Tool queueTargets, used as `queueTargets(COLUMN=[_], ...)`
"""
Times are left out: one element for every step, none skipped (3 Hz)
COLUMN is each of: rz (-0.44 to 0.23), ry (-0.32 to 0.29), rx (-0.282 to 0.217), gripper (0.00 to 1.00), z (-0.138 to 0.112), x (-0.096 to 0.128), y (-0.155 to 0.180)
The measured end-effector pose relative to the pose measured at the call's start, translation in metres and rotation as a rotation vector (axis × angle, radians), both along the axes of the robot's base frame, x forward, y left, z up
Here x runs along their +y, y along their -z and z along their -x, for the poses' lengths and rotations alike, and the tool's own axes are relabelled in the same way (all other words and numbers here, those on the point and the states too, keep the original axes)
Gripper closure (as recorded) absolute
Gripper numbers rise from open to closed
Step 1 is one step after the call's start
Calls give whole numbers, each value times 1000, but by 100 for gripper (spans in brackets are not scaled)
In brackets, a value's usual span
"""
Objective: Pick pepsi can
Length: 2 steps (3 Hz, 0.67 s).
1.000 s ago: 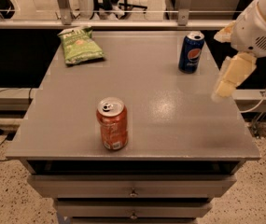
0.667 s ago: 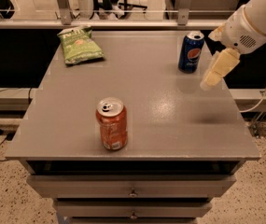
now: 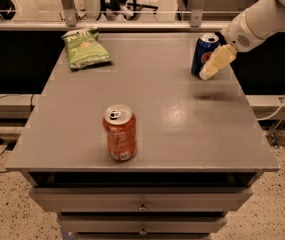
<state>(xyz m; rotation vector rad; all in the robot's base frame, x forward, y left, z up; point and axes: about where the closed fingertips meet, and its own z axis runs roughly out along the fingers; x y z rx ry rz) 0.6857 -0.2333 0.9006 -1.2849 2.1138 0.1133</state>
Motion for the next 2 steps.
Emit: queueTargets(rz=[-88, -260], ry=[22, 18], rx=[-9, 46], gripper=[0, 0], z=[-22, -28], x=[9, 26], y=[14, 26])
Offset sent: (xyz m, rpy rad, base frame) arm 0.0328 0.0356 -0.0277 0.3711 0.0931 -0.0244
